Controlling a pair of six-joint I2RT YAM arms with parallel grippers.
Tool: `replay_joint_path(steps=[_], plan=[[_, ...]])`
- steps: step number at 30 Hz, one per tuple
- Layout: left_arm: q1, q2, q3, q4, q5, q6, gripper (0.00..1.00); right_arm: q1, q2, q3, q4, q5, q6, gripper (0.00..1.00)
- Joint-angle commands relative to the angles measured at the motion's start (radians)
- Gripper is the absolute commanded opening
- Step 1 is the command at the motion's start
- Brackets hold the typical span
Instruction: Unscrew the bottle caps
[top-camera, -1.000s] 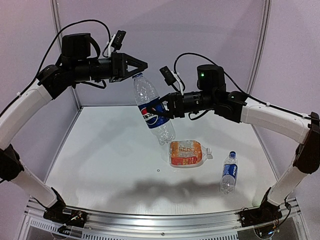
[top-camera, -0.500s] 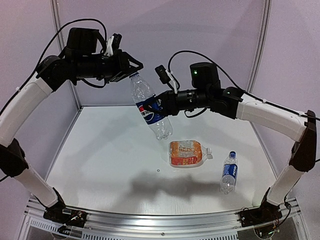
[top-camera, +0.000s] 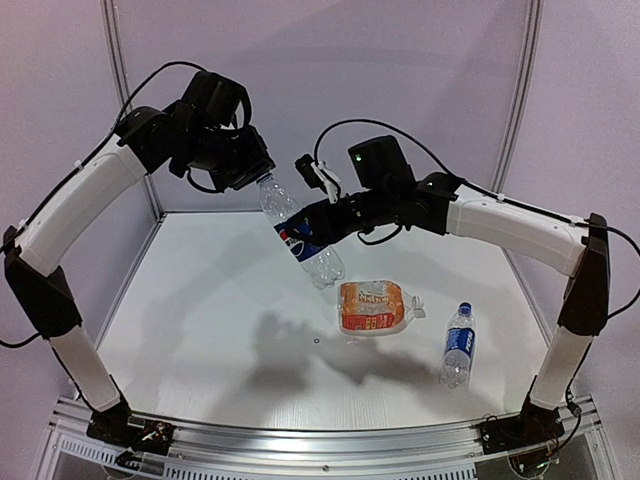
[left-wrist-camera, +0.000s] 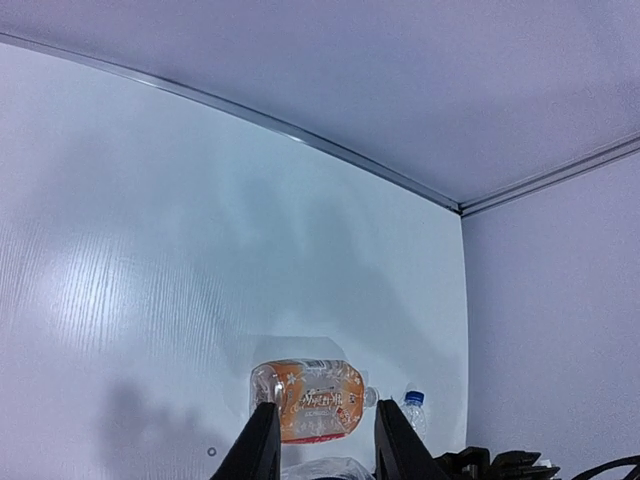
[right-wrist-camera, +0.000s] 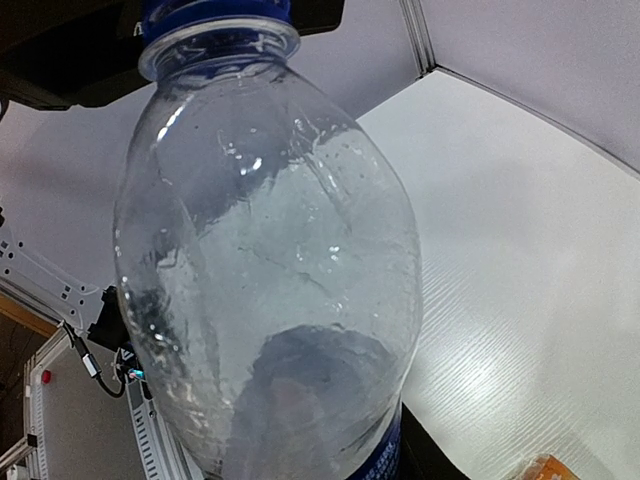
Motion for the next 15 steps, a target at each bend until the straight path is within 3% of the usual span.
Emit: replay_joint_path(steps=[1, 4, 9, 15], plan=[[-0.023, -0.007, 0.024, -0.039, 0.08, -0.036, 0.25, -0.011, -0.001, -0.014, 0.006, 0.077, 0.013, 0.36], [-0.021, -0.012, 0.026, 0.009, 0.108, -0.024, 0.37, -0.01, -0.019, -0.044, 0.018, 0.067, 0.004, 0.36], [-0.01, -0.048, 0.021, 0.056, 0.139, -0.005, 0.66, -0.011, -0.046, -0.076, 0.035, 0.068, -0.003, 0.36], [0.023, -0.152, -0.061, 0.097, 0.159, 0.041, 0.71, -0.01, -0.061, -0.086, 0.04, 0.078, -0.007, 0.35]])
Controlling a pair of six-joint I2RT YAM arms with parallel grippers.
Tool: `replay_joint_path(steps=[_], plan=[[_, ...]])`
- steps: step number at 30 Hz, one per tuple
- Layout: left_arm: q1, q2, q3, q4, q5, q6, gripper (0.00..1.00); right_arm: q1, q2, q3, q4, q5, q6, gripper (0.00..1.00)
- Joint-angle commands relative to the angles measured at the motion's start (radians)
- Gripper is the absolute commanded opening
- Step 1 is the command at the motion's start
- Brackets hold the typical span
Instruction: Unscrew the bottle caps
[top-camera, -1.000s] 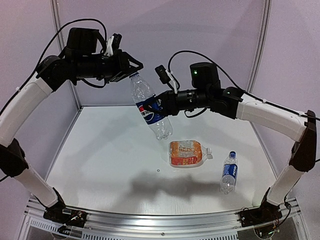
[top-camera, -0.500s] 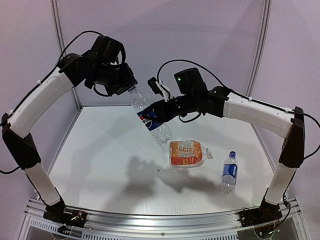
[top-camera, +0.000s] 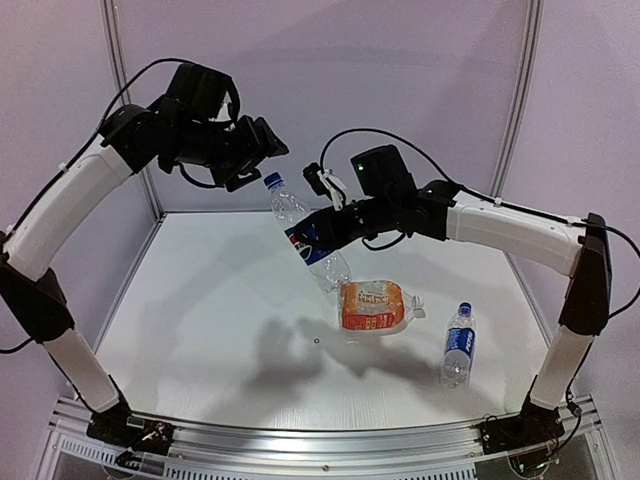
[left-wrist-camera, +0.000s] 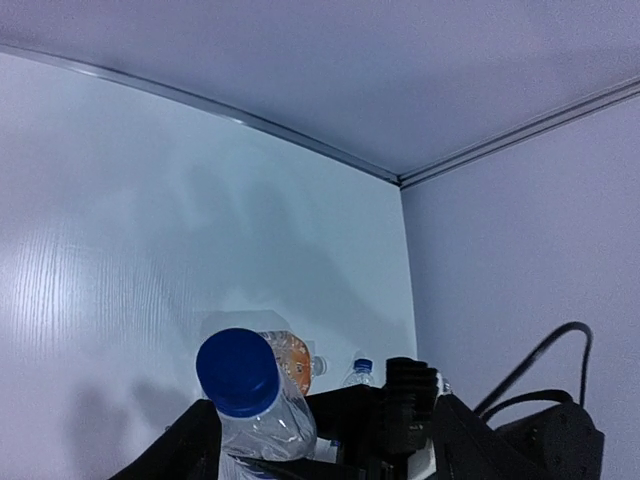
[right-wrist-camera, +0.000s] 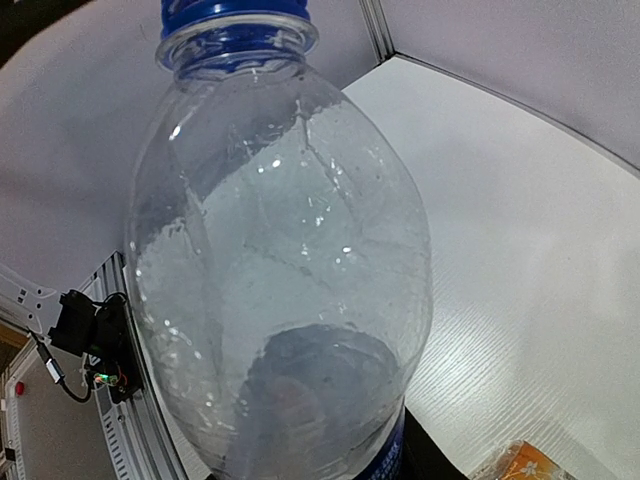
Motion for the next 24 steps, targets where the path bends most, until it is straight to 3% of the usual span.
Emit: replay_joint_path(steps=[1, 6, 12, 17, 24], plan=[[0.028, -0.135, -0.087, 0.076, 0.033, 0.049, 0.71, -0.003, -0.055, -0.018, 0.013, 0.02, -0.001, 0.35], [0.09, -0.32, -0.315, 0.248, 0.105, 0.145, 0.73, -0.002, -0.074, -0.016, 0.029, -0.01, 0.002, 0.35], [0.128, -0.451, -0.519, 0.497, 0.349, 0.439, 0.75, -0.003, -0.139, -0.063, 0.162, -0.233, 0.046, 0.37], [0.141, -0.434, -0.493, 0.567, 0.577, 0.478, 0.75, -0.003, -0.154, -0.095, 0.293, -0.392, 0.125, 0.37], [0.122, -0.344, -0.421, 0.612, 0.646, 0.457, 0.73, -0.002, -0.159, -0.111, 0.321, -0.437, 0.139, 0.37]])
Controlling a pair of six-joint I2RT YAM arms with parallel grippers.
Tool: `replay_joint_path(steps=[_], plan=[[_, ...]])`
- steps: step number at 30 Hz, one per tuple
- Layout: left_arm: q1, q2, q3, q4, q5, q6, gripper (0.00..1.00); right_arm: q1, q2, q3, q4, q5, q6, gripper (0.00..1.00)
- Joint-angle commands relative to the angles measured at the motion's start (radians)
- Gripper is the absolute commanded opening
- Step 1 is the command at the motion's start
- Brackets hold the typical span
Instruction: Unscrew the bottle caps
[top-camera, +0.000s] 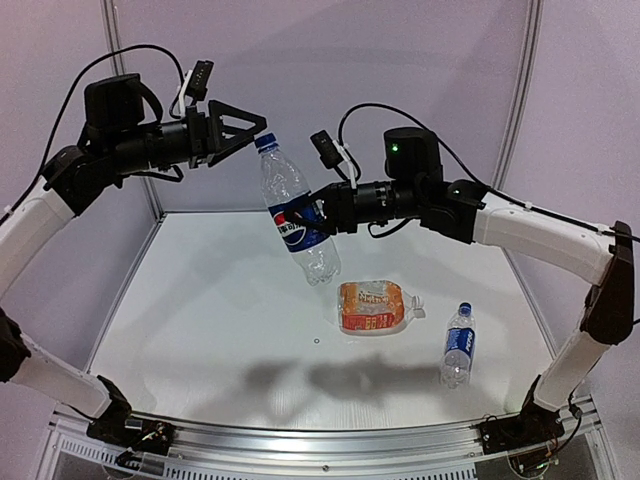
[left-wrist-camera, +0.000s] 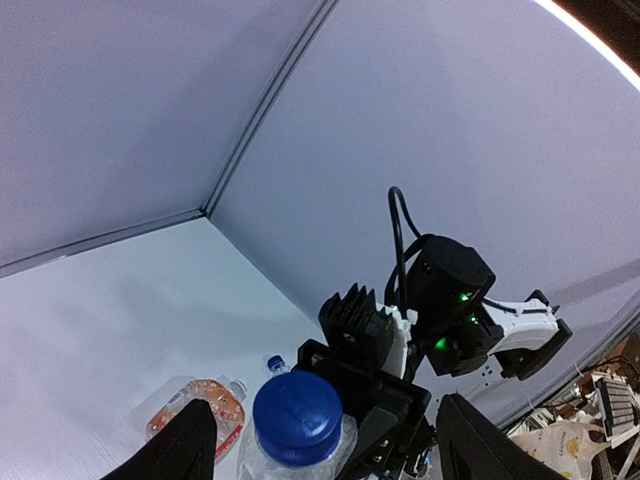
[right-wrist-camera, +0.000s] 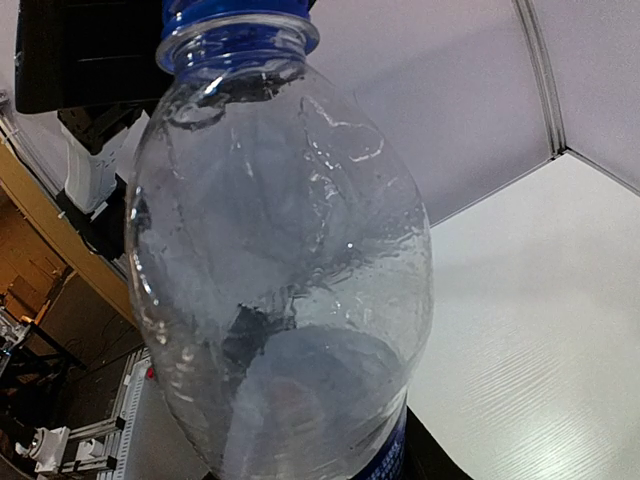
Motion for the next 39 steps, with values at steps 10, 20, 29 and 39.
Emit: replay_joint_path(steps=[10, 20, 29, 39], plan=[[-0.028, 0.108, 0.091, 0.035, 0.124, 0.031, 0.6, -0.003, -0.036, -0.021, 0.01, -0.059, 0.001, 0.37], [-0.048, 0.15, 0.135, -0.004, 0.11, 0.028, 0.19, -0.003, -0.031, -0.019, 0.016, -0.052, 0.013, 0.37], [-0.105, 0.202, 0.202, -0.196, -0.126, 0.009, 0.13, -0.003, -0.014, 0.008, -0.071, 0.144, -0.007, 0.36], [-0.147, 0.251, 0.272, -0.364, -0.434, -0.173, 0.19, -0.002, 0.035, 0.046, -0.191, 0.408, -0.043, 0.35]])
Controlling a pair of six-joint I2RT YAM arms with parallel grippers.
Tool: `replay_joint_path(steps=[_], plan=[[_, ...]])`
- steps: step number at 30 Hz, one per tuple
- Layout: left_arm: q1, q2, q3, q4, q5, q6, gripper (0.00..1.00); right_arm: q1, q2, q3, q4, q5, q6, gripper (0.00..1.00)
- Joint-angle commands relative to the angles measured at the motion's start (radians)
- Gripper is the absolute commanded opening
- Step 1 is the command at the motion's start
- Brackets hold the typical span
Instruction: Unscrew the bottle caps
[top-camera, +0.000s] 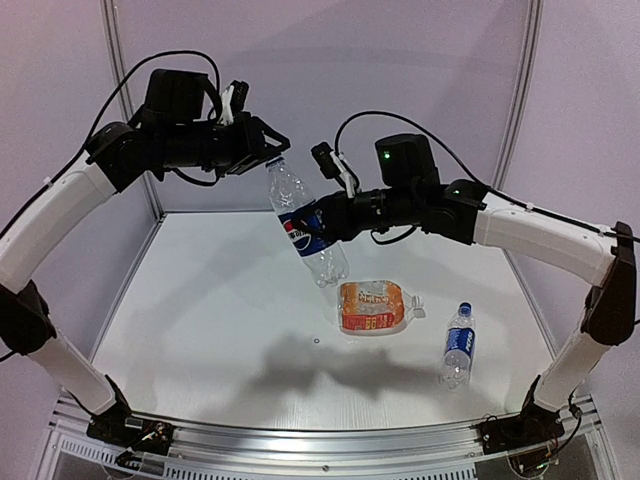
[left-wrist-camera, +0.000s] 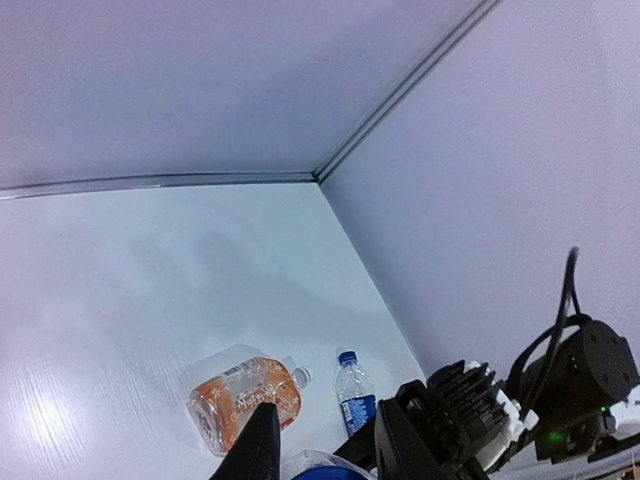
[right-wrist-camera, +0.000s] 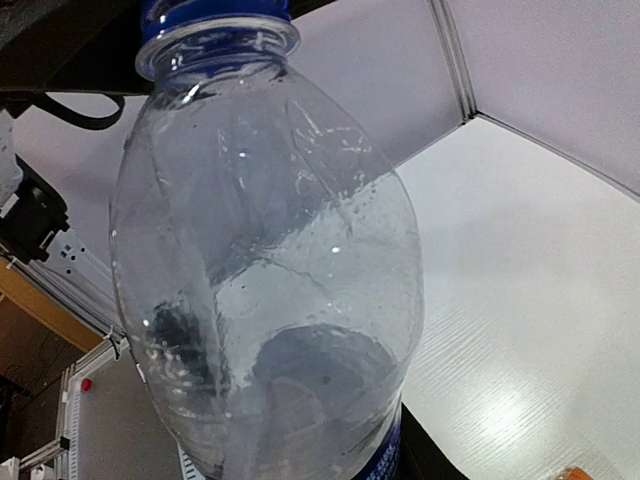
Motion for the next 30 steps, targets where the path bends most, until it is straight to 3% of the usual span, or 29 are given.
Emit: replay_joint_path(steps=[1, 11, 17, 23, 30], plan=[[-0.026, 0.018, 0.038, -0.125, -0.08, -0.083, 0.2, -0.013, 0.05, 0.053, -0.06, 0.177, 0.003, 0.35], [-0.027, 0.053, 0.11, -0.183, -0.135, -0.154, 0.56, -0.014, 0.075, 0.085, -0.12, 0.238, -0.055, 0.35], [-0.026, 0.025, 0.101, -0.151, -0.145, -0.087, 0.72, -0.013, 0.076, 0.082, -0.124, 0.226, -0.071, 0.36], [0.006, -0.047, 0.032, -0.109, -0.131, 0.038, 0.78, -0.014, 0.071, 0.084, -0.106, 0.167, -0.082, 0.36], [0.107, -0.142, -0.13, 0.1, 0.15, 0.097, 0.78, -0.014, 0.048, 0.067, -0.019, -0.043, -0.06, 0.37]])
